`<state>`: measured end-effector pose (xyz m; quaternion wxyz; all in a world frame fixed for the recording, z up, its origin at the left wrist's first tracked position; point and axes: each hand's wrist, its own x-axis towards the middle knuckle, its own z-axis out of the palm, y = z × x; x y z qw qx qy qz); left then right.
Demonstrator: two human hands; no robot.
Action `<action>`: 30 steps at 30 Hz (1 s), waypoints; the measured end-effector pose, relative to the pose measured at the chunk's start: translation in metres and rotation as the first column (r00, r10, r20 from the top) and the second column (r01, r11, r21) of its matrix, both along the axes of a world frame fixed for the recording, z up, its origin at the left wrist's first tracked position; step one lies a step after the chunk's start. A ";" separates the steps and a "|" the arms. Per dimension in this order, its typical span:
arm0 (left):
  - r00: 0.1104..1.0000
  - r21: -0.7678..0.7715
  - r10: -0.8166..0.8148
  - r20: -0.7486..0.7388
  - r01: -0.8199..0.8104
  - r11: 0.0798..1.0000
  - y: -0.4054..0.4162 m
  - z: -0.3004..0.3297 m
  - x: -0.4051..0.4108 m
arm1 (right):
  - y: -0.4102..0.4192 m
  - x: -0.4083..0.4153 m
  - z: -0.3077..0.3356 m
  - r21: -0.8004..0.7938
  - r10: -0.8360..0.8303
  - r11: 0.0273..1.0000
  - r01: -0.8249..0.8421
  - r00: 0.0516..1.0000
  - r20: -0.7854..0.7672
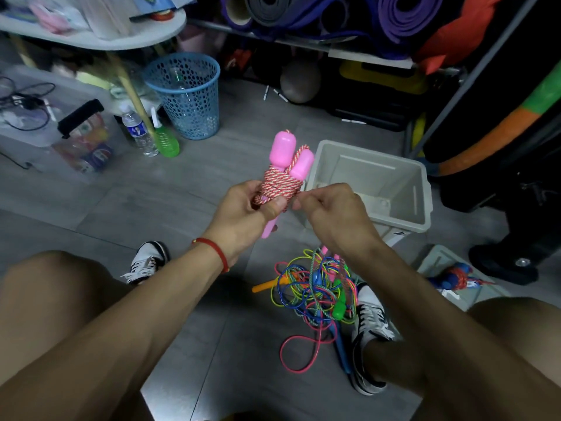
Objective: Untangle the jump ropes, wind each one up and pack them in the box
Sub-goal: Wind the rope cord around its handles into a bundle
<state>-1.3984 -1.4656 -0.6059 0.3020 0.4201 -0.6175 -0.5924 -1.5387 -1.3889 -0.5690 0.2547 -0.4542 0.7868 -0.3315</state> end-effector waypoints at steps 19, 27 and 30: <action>0.992 -0.357 0.095 0.086 -0.058 0.932 0.000 0.014 -0.005 | -0.013 0.003 -0.005 -0.247 0.036 0.967 0.066 0.923 0.384; 0.858 0.376 -0.277 -0.433 0.451 0.809 -0.012 0.036 0.013 | -0.004 -0.018 0.014 -0.275 0.393 0.913 -0.301 0.828 0.399; 0.888 0.330 -0.259 -0.379 0.392 0.859 -0.012 0.033 0.011 | -0.010 -0.021 -0.001 -0.277 0.329 0.925 -0.259 0.911 0.249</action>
